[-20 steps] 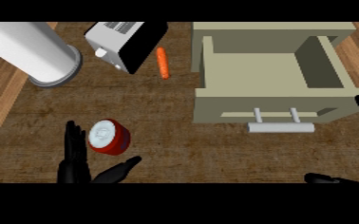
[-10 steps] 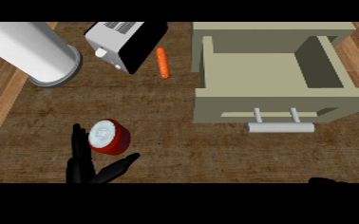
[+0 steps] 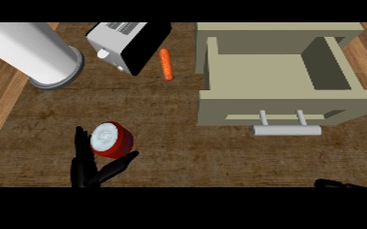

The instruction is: Pick up the can, place it into the drawer and close the drawer

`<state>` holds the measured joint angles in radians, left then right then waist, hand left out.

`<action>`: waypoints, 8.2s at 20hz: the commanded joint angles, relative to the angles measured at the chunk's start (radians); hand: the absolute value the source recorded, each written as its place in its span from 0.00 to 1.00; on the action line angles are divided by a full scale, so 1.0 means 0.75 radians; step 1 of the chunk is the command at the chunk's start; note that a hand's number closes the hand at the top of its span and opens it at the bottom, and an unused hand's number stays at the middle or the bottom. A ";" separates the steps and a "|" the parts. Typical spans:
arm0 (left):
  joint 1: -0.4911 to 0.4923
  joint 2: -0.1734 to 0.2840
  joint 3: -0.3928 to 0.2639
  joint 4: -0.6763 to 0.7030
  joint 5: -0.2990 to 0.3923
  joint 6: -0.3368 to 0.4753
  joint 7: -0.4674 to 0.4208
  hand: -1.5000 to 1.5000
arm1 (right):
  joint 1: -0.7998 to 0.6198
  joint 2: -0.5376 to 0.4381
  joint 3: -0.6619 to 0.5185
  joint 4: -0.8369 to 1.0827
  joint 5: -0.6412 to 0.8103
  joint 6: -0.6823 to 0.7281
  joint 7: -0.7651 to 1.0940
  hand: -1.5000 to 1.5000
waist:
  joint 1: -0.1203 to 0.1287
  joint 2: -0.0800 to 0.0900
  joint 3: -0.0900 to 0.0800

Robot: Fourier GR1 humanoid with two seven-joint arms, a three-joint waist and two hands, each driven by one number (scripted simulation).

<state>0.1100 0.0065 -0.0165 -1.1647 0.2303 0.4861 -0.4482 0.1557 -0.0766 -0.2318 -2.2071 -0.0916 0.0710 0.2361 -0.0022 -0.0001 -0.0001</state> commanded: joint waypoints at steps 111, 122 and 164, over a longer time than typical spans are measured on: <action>-2.308 -0.009 -0.350 1.169 0.363 0.198 0.652 0.00 | -0.366 -0.217 -0.043 0.006 0.150 0.069 0.115 0.00 | -0.122 0.042 0.004; -2.322 -0.009 -0.335 1.140 0.491 0.203 0.605 0.00 | -0.537 -0.315 0.229 0.219 0.674 0.044 -0.043 0.00 | -0.088 0.046 0.003; -2.034 0.287 -0.380 0.765 0.357 0.074 0.824 0.00 | -1.612 -0.164 0.244 2.304 1.556 -0.955 -0.385 0.00 | 0.134 0.012 0.001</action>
<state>-1.4558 0.1895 -0.2889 -0.5318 0.5080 0.5503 0.1383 -0.9593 -0.1872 -0.0244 -0.5697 1.0595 -0.6138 -0.0677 0.0792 0.0108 0.0010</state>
